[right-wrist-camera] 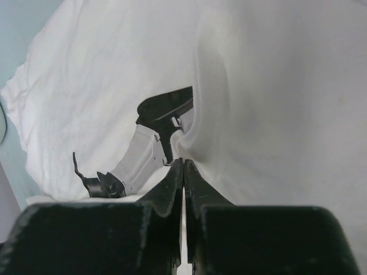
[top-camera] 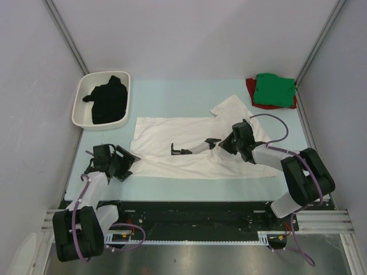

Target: Fold and stack the t-shirts

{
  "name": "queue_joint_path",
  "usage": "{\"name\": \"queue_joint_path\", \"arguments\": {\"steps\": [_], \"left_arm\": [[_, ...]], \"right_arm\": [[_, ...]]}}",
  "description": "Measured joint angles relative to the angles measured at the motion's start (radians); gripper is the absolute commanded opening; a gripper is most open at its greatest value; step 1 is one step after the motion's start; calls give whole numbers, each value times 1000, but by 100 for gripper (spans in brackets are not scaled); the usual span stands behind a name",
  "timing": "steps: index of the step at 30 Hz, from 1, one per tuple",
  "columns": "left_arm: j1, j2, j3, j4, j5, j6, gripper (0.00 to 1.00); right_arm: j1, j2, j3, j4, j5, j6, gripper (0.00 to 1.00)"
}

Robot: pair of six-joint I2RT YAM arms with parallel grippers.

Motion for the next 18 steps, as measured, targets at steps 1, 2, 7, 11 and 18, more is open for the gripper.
{"name": "queue_joint_path", "arguments": {"steps": [1,2,7,11,18], "left_arm": [[0,1,0,0,0,1,81],[0,2,0,0,-1,2,81],[0,2,0,-1,-2,2,81],[0,0,0,-8,-3,3,81],[0,-106,5,-92,-12,28,81]], "right_arm": [[2,15,9,13,-3,-6,0],[3,30,18,26,-8,-11,3],[15,94,51,90,-37,-34,76],[11,112,71,133,-61,-64,100],[-71,-54,80,126,-54,-124,100]]}}
